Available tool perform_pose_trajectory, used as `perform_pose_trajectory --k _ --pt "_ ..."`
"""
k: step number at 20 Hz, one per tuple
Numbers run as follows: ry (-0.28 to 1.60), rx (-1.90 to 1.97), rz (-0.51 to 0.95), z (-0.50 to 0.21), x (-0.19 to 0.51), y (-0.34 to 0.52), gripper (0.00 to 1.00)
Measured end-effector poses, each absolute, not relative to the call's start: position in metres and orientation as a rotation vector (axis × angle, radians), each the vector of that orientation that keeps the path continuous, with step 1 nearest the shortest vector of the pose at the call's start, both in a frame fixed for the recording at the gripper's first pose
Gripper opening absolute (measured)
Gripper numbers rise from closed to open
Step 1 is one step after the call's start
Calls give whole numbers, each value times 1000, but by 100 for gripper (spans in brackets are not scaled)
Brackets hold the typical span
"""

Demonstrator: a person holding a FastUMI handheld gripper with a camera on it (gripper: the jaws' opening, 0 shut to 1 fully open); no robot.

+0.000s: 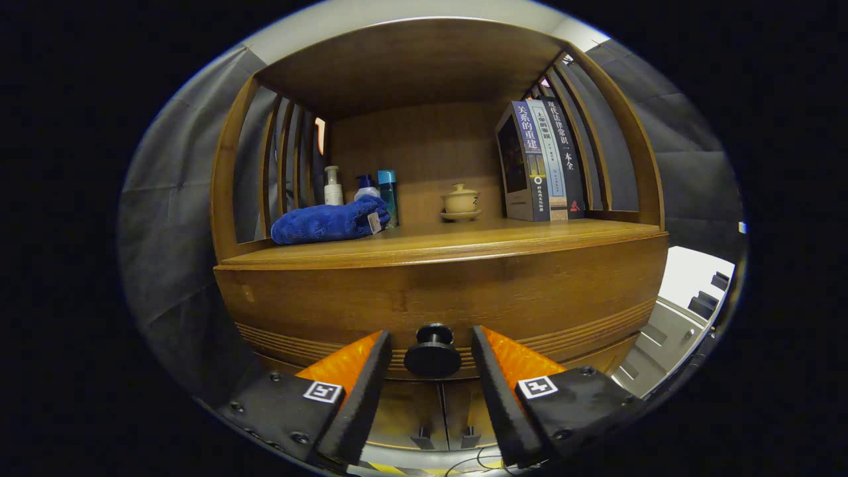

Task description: Pull open the drawer, take out the items inside it, and place them on the countertop above the cabinet.

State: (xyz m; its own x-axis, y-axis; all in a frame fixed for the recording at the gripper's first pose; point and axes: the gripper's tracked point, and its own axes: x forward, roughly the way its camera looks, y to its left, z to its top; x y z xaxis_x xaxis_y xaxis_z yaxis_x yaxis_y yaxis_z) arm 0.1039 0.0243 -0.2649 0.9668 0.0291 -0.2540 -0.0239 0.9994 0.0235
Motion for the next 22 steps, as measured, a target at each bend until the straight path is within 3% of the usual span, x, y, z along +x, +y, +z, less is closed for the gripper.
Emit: perform_pose_trajectory --k 4,7,11,12,22 --pt "268 49 12 -266 109 26 79" --pt "282 65 -15 -267 114 19 52" --pt "289 81 17 -266 108 20 47" --pt "290 77 17 -267 113 19 40" --pt "304 66 23 -261 58 24 40"
